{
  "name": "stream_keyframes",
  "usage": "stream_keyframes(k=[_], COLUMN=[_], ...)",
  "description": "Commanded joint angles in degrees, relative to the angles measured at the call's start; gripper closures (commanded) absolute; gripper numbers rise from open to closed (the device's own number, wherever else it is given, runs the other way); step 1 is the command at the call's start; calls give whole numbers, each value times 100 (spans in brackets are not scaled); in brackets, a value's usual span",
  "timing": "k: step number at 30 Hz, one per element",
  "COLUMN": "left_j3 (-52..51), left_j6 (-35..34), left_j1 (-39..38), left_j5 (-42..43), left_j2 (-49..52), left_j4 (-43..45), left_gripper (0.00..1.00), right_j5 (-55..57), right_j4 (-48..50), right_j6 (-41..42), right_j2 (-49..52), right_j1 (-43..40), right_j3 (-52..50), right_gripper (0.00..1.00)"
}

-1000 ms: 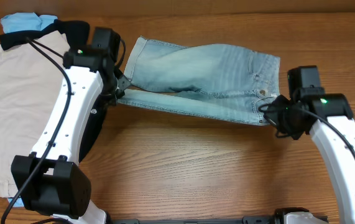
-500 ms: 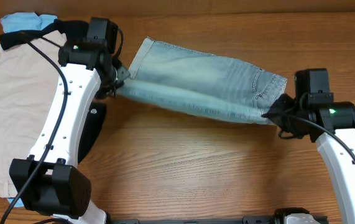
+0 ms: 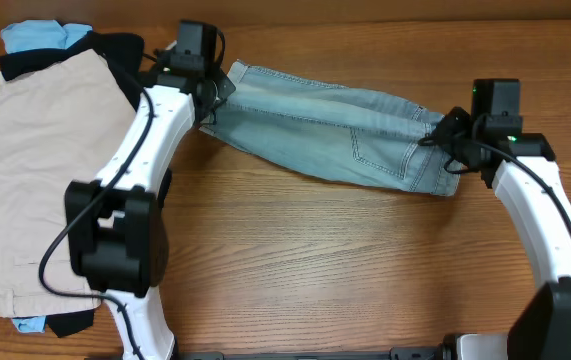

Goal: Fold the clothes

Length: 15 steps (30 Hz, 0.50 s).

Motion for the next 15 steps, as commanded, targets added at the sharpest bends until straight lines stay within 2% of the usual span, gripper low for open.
stream_keyframes(k=[1,4,7,8,9,10,11,12,15], left_j3=[83,83,83,83,83,83,83,83,87], left_j6=[68,70,94,120,164,208,282,323,636], left_j1=[109,109,109,107,107,107,107,107,116], left_j5=[-520,-529,-538,-540,-538,-538,-538,-542,-542], left_j2=[282,442,533,566,579,612,625,638,629], left_j4=[210,557,1043,1220,1421,1639,1869,2044,2527], left_gripper=[96,94,84,75,54,31,4,0,0], right_j5=[566,566,568,568,568,568,570,570,568], right_j4=[376,815,1261,1416,1661,1847,2096,2273,2568], right_j6=[-175,-173,-173,-173,-173,-175,-175,-175,-146], right_j2=[240,518,804,896,1029,1119,1228,1305,1384], right_j1=[-173,-173,-173,-173,-173,-173,-173,-173,-173], right_j3=[136,136,136,136,136,136,136,136,138], right_gripper=[96,96,96,94,78,53,17,0,0])
